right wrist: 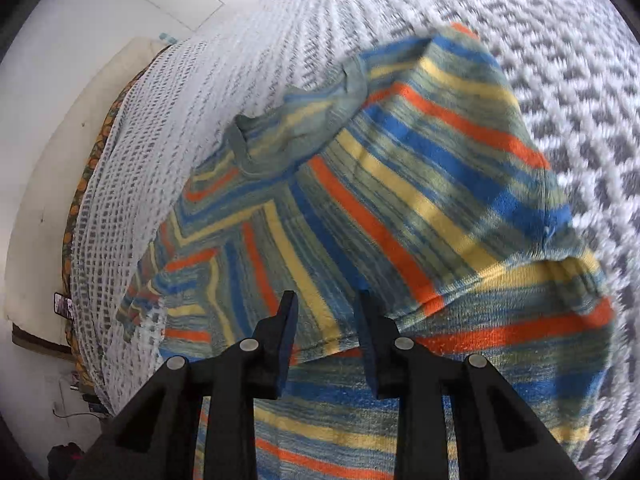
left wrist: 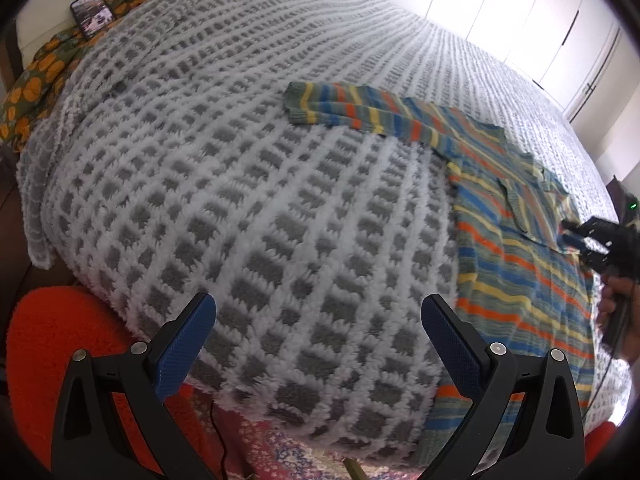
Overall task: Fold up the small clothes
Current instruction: 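Grasp the sleeve cuff with the right gripper and fold it across the sweater body, then grasp the other sleeve cuff with the left gripper and fold it across the body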
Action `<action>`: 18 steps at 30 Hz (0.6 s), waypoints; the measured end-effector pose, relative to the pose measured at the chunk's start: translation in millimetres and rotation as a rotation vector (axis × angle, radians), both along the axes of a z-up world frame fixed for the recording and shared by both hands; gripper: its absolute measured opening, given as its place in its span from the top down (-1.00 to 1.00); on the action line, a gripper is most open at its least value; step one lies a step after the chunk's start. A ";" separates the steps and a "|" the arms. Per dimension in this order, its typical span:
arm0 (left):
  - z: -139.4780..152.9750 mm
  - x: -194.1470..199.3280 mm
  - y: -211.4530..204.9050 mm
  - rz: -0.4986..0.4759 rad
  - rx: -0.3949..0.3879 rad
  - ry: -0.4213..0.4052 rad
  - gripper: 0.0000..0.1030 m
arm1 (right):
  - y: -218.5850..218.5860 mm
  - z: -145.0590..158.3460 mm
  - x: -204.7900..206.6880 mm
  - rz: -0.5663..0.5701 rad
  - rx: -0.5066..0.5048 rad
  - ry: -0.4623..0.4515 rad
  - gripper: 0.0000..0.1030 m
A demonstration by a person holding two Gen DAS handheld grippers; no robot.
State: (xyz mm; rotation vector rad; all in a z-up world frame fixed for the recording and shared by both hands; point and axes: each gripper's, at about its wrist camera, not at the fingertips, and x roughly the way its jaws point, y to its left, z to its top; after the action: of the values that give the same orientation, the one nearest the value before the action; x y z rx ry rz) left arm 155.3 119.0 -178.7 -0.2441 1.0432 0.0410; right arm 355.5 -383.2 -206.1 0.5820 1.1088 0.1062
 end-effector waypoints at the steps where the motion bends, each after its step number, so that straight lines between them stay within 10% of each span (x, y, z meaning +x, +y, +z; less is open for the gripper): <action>1: -2.9 0.5 1.1 0.002 0.000 0.005 -0.99 | 4.1 13.4 -0.4 0.023 -0.030 -0.037 0.41; 6: -10.4 4.4 -3.8 -0.013 -0.015 0.021 -0.99 | 40.8 53.9 6.3 0.142 -0.132 -0.117 0.09; 12: -6.9 4.2 -6.3 -0.042 0.001 0.014 -0.99 | 75.8 -9.4 13.3 0.206 -0.146 0.079 0.06; 18: -16.1 7.7 7.8 -0.007 -0.015 0.047 -0.99 | 78.7 31.1 -13.3 0.201 -0.160 -0.063 0.06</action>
State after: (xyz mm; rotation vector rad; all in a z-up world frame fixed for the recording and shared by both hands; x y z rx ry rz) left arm 162.9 126.8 -194.8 -0.2538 1.0915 0.0326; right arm 342.2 -304.6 -175.0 0.3218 1.1014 0.2066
